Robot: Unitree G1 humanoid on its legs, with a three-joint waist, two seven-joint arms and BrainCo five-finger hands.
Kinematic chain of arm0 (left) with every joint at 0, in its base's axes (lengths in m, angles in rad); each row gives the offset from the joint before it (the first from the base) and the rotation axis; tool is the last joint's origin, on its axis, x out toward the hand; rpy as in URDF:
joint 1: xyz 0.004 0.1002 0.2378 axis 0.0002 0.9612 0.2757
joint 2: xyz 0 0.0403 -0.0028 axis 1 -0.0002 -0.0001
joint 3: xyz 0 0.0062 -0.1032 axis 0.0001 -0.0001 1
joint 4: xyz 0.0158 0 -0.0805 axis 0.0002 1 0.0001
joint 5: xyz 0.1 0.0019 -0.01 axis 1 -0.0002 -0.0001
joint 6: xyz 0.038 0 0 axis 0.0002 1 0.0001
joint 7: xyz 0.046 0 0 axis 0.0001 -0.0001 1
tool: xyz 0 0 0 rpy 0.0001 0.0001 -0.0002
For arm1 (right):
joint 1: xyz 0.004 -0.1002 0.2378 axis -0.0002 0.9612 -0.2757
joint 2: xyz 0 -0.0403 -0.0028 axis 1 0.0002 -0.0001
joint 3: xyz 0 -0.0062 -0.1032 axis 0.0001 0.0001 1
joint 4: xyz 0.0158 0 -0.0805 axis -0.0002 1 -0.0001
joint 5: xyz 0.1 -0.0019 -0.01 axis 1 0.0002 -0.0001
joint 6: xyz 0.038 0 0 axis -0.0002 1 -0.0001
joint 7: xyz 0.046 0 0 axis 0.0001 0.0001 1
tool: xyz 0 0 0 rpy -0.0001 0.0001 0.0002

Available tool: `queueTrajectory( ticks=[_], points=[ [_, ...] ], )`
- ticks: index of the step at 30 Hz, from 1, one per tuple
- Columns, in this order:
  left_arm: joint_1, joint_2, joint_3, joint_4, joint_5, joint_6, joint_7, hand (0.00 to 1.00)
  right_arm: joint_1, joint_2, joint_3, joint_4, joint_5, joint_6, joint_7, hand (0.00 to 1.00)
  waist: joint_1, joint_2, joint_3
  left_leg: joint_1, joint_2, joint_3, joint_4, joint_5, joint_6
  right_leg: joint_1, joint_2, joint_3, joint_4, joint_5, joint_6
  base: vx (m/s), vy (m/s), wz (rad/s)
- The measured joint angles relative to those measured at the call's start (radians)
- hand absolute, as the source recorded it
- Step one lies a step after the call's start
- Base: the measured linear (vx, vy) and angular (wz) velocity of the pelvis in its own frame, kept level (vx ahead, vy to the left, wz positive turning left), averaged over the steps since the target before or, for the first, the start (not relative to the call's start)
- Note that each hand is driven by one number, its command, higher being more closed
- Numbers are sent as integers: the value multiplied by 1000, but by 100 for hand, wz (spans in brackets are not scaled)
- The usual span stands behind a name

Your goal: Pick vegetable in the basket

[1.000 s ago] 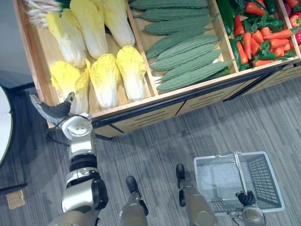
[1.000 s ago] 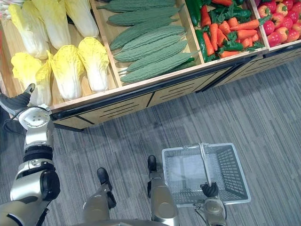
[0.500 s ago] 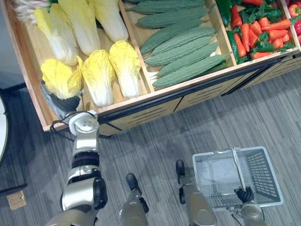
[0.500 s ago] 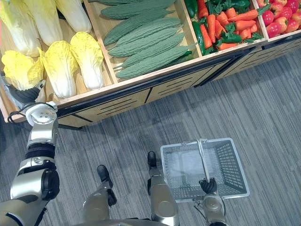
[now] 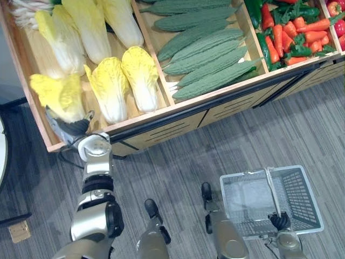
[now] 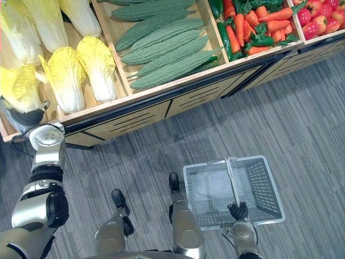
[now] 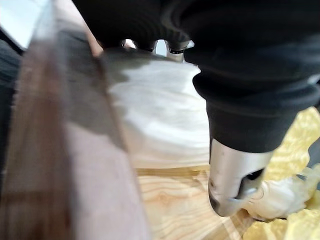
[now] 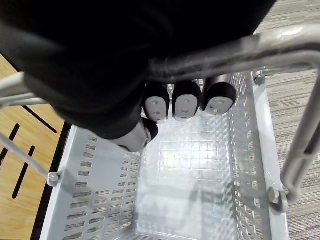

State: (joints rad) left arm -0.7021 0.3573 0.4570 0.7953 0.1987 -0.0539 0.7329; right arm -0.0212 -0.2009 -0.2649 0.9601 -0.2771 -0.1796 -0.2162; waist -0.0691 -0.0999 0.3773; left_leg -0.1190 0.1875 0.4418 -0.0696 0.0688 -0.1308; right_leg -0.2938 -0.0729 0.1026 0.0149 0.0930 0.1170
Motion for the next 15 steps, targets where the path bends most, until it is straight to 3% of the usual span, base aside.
queueTrajectory(
  ticks=[9, 10, 15],
  points=[
    [-55, 48, 21, 86, 4, 24, -44, 0, -1, -14, 34, -5, 2, 0, -7, 100, 4, -1, 5, -2, 0, 12, 0, 0, 0, -4, 0, 10, -13, 12, 1, 6, -5, -4],
    [-57, 51, 21, 89, 6, 28, -49, 100, -1, -17, 38, -6, 3, -1, -7, 100, 5, -1, 5, -3, 0, 12, 0, 0, 0, -4, 0, 10, -13, 12, 1, 0, 0, 0],
    [-107, 103, 7, 134, 45, 59, -129, 100, -17, -32, 39, -12, 2, 1, 4, 100, 20, -1, 6, -24, -2, 13, -5, 8, 5, -26, -2, 10, -12, 17, 4, 7, -4, 2]
  ],
)
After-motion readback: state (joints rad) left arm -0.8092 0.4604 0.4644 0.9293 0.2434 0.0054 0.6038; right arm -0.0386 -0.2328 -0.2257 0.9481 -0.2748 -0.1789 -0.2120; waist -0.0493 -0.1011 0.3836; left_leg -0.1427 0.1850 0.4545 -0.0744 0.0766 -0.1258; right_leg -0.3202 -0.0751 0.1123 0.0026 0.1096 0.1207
